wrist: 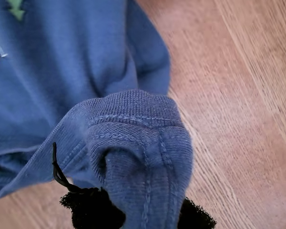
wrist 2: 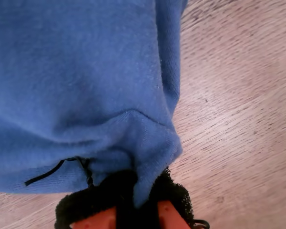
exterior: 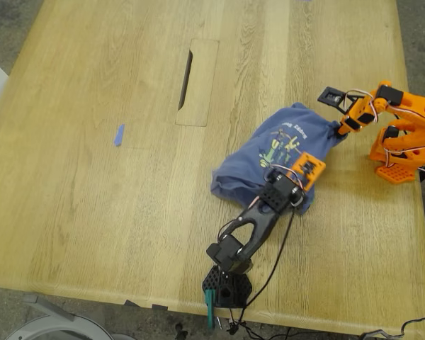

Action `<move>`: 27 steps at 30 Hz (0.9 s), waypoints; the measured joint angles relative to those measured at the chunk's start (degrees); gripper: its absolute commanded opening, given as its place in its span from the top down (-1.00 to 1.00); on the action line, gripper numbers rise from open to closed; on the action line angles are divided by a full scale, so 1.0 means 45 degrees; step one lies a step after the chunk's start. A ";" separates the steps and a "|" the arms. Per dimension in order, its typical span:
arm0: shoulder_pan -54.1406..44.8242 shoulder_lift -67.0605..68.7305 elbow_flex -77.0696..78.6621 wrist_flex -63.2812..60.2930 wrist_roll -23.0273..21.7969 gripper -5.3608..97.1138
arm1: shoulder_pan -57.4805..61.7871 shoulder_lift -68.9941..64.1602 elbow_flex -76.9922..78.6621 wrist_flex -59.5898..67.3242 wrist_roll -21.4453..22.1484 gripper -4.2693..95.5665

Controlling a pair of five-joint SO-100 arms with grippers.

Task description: Fold a T-shirt

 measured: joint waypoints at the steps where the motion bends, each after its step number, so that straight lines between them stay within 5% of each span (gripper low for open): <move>1: 0.0137 0.0000 0.0352 -0.0332 0.0000 0.90 | -0.0098 0.0254 0.0449 -0.0234 0.0000 0.88; 14: 0.0508 -0.0801 0.3066 -0.4316 -0.0020 0.90 | -0.0859 0.4805 0.5098 -0.0430 0.0059 0.88; 17: 0.0527 -0.1016 0.3320 -0.4805 -0.0020 0.88 | -0.0859 0.5117 0.5391 -0.0566 0.0059 0.67; 21: 0.0469 -0.1270 0.3535 -0.5586 0.0234 0.14 | -0.0840 0.5820 0.5898 -0.0605 0.0195 0.39; 27: 0.0625 -0.1289 0.3535 -0.5859 0.0195 -0.45 | -0.0664 0.6211 0.5996 -0.0586 0.0312 0.11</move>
